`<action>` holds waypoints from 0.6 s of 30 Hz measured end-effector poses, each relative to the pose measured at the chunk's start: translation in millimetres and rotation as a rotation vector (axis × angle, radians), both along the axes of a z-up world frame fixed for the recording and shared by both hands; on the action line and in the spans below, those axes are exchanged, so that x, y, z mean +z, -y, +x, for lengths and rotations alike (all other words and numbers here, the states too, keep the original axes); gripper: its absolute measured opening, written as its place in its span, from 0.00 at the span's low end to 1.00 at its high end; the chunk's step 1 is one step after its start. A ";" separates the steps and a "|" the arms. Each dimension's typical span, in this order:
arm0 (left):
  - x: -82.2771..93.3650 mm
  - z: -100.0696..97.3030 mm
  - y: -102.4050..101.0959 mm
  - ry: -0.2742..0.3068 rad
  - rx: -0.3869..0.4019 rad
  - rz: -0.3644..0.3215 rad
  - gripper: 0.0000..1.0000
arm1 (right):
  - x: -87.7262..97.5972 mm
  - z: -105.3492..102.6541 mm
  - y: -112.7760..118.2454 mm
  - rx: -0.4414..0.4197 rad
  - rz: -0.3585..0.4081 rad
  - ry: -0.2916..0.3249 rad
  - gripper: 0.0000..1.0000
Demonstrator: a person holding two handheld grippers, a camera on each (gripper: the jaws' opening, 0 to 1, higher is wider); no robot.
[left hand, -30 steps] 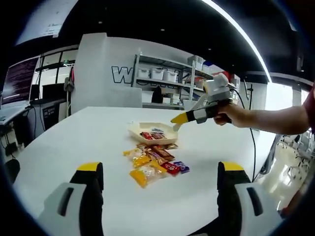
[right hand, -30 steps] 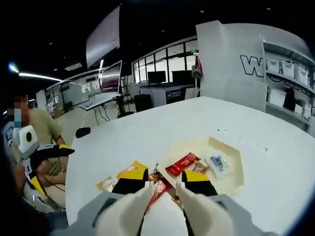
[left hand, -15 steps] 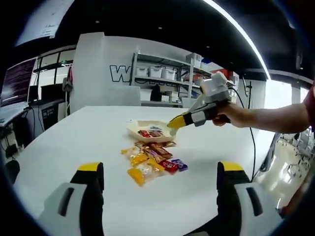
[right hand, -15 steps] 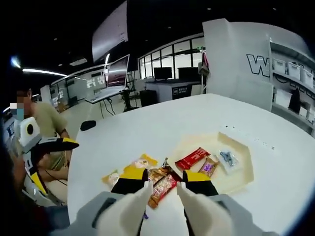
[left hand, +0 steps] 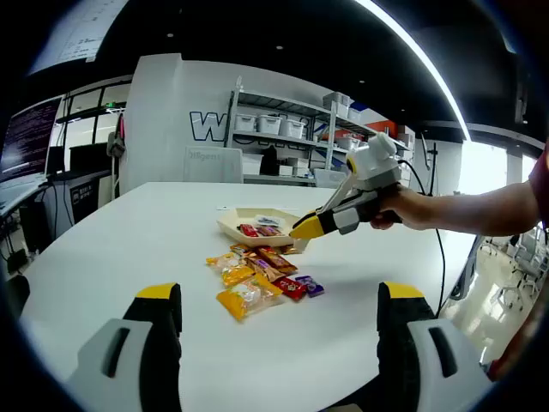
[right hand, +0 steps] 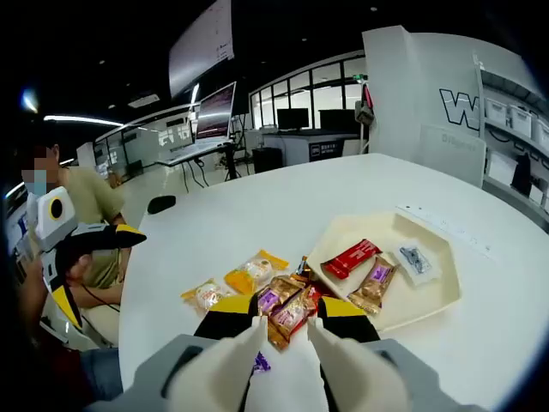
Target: Place the target food into the container with the food tongs after gripping and lifting it, then release it inside without dropping or visibly crushing the food.
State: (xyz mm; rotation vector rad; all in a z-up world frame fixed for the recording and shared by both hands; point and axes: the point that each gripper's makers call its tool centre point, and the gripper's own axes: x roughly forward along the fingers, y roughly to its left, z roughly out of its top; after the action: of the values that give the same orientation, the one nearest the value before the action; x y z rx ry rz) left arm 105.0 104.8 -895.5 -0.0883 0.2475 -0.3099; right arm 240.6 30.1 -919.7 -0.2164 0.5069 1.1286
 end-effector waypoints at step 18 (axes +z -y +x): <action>-3.0 -0.5 -3.0 0.000 0.002 -0.022 0.92 | -36.4 -28.5 -2.6 0.067 -0.036 -0.075 0.22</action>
State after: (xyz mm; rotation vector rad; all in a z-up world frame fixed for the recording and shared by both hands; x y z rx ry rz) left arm 104.6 107.9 -898.4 -0.1101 0.2436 -0.3111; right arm 212.1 32.7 -956.1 -0.2249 0.5904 1.1970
